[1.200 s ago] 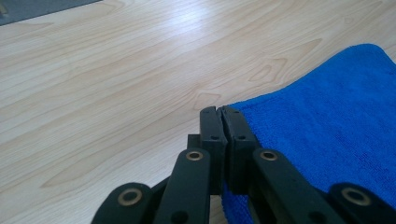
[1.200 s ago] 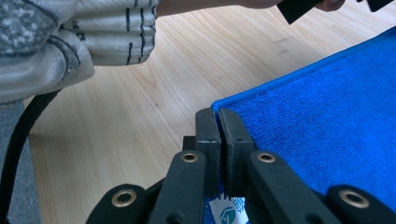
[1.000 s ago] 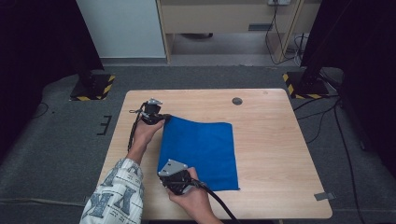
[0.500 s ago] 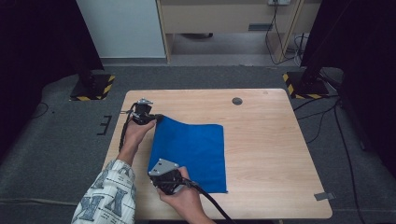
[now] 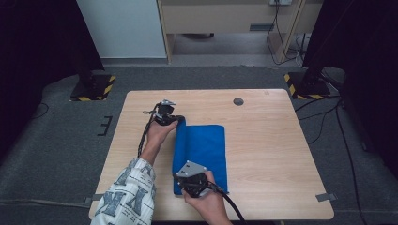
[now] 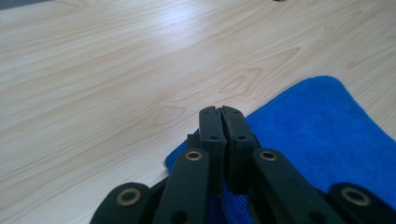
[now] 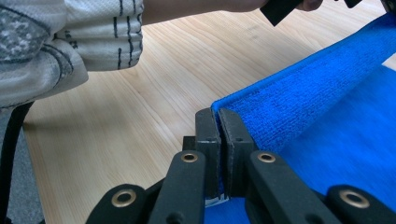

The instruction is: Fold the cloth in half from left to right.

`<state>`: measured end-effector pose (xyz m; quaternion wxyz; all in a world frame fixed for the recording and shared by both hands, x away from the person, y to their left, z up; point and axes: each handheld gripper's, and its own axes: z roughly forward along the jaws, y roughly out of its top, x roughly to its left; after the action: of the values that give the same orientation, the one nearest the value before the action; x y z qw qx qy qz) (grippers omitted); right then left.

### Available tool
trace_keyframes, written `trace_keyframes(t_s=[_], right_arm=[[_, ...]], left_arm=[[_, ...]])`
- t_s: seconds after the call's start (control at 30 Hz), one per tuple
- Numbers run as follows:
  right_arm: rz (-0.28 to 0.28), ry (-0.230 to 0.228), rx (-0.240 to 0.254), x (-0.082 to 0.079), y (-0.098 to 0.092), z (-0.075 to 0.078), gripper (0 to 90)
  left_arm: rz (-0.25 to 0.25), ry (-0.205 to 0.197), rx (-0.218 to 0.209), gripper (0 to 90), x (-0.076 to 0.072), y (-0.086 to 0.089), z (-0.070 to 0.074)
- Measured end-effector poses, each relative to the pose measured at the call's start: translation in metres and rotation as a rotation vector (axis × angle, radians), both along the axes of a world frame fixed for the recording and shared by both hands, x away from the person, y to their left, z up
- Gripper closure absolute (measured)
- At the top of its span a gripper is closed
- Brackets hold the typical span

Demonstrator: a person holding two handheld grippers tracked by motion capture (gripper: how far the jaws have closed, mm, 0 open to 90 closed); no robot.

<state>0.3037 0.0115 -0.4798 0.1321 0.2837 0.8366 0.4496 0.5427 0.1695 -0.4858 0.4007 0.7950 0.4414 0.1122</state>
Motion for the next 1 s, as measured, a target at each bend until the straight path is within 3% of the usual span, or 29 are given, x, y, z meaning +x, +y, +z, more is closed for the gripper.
trace_keyframes(t_s=[0.73,1.0], right_arm=[[-0.067,0.024,-0.023,-0.010,-0.049,-0.013,87.5],[-0.084,0.020,-0.026,-0.012,-0.063,-0.012,87.4]], left_arm=[[-0.053,0.003,-0.011,87.9,-0.003,-0.047,-0.005],[-0.080,0.002,0.017,87.9,-0.001,-0.065,0.000]])
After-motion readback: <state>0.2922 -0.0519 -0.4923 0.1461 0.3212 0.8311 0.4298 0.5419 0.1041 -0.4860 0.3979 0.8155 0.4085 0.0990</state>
